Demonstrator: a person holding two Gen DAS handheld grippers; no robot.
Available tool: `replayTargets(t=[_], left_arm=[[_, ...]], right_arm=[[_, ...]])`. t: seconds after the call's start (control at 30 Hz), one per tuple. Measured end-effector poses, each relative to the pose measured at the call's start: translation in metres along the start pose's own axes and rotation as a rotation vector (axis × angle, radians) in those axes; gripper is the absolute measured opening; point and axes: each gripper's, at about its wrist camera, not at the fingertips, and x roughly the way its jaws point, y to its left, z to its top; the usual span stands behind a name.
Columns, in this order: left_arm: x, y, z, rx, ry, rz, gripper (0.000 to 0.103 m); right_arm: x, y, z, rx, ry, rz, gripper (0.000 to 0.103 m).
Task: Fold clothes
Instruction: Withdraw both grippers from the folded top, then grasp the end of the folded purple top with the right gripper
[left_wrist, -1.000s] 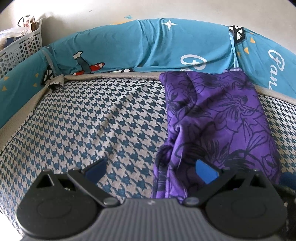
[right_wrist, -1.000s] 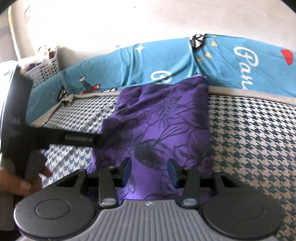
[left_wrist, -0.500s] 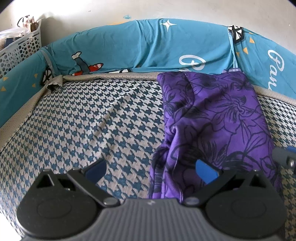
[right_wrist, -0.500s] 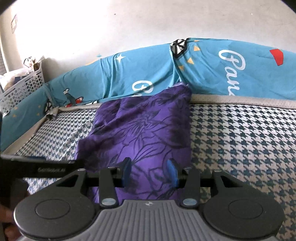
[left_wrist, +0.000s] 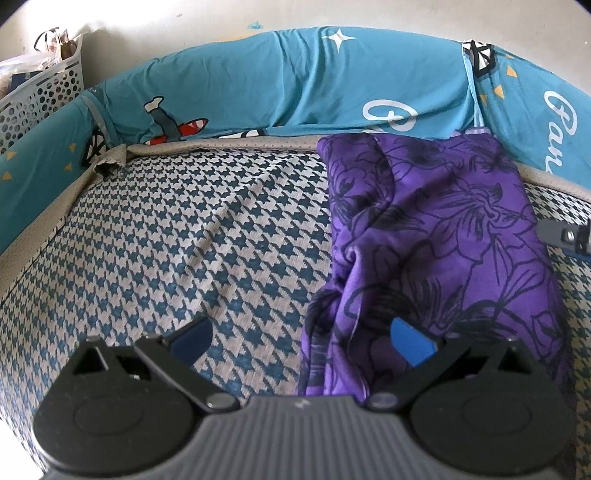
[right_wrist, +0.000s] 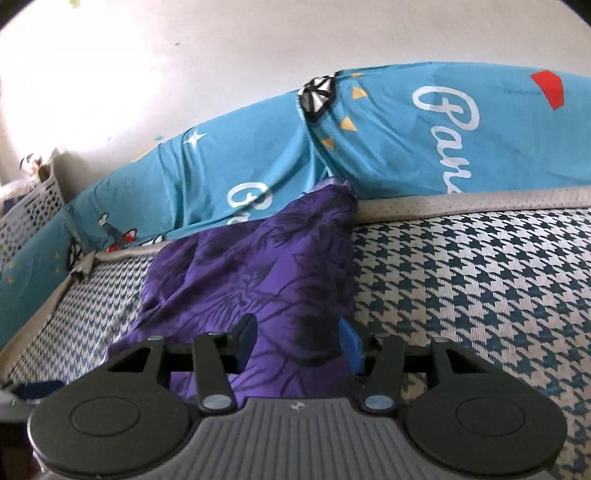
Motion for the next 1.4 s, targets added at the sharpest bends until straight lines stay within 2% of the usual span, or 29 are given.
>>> replayTargets(t=[0.1, 0.23, 0.6, 0.83, 1.07, 1.1, 1.17, 1.23, 1.3, 1.4], left_arm=[[0.002, -0.002, 0.001, 0.000, 0.006, -0.002, 0.103], [0.004, -0.004, 0.002, 0.004, 0.013, -0.005, 0.103], [0.011, -0.008, 0.003, 0.028, 0.032, -0.011, 0.103], [0.014, -0.008, 0.004, 0.026, 0.047, -0.025, 0.103], [0.016, -0.005, 0.002, 0.039, 0.057, -0.028, 0.103], [0.017, -0.004, 0.002, 0.038, 0.060, -0.029, 0.103], [0.018, -0.003, 0.002, 0.032, 0.068, -0.034, 0.103], [0.020, -0.002, 0.002, 0.026, 0.075, -0.038, 0.103], [0.022, -0.001, 0.002, 0.023, 0.080, -0.039, 0.103], [0.023, -0.004, 0.001, 0.028, 0.083, -0.035, 0.103]], right_arm=[[0.011, -0.011, 0.007, 0.036, 0.008, 0.033, 0.050], [0.024, -0.025, 0.015, 0.076, 0.008, 0.066, 0.059], [0.062, -0.065, 0.029, 0.216, -0.005, 0.082, 0.061], [0.084, -0.068, 0.032, 0.221, 0.008, 0.100, 0.067], [0.101, -0.070, 0.034, 0.204, 0.015, 0.125, 0.069], [0.103, -0.069, 0.034, 0.199, 0.014, 0.131, 0.068], [0.108, -0.068, 0.034, 0.188, 0.019, 0.153, 0.058], [0.113, -0.066, 0.034, 0.183, 0.032, 0.179, 0.041], [0.118, -0.066, 0.033, 0.196, 0.048, 0.206, 0.030], [0.121, -0.063, 0.032, 0.203, 0.054, 0.214, 0.021]])
